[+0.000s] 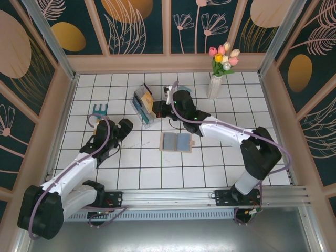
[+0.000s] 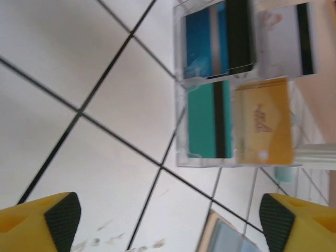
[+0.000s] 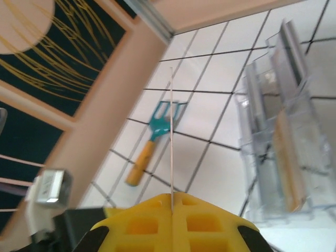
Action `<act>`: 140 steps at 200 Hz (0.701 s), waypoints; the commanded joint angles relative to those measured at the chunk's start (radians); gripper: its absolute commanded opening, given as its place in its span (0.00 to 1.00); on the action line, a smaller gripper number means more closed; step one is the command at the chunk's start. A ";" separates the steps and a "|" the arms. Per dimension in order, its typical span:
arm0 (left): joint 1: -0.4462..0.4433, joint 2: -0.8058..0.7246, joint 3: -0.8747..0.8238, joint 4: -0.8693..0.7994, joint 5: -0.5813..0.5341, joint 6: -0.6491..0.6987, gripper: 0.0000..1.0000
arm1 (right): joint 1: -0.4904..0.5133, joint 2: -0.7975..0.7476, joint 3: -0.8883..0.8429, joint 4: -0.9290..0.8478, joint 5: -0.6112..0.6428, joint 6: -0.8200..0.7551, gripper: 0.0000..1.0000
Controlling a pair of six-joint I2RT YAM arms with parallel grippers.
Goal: Take the credit cards out of the card holder
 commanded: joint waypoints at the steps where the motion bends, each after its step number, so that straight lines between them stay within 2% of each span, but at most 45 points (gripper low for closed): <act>1: 0.005 -0.023 -0.023 -0.038 -0.013 0.038 0.96 | 0.006 0.073 0.101 -0.169 0.115 -0.180 0.00; 73: 0.004 -0.041 -0.041 -0.048 -0.001 0.066 0.99 | 0.014 0.260 0.287 -0.298 0.174 -0.294 0.00; 140: 0.005 -0.026 -0.043 -0.048 0.010 0.070 0.99 | 0.016 0.303 0.326 -0.313 0.233 -0.313 0.00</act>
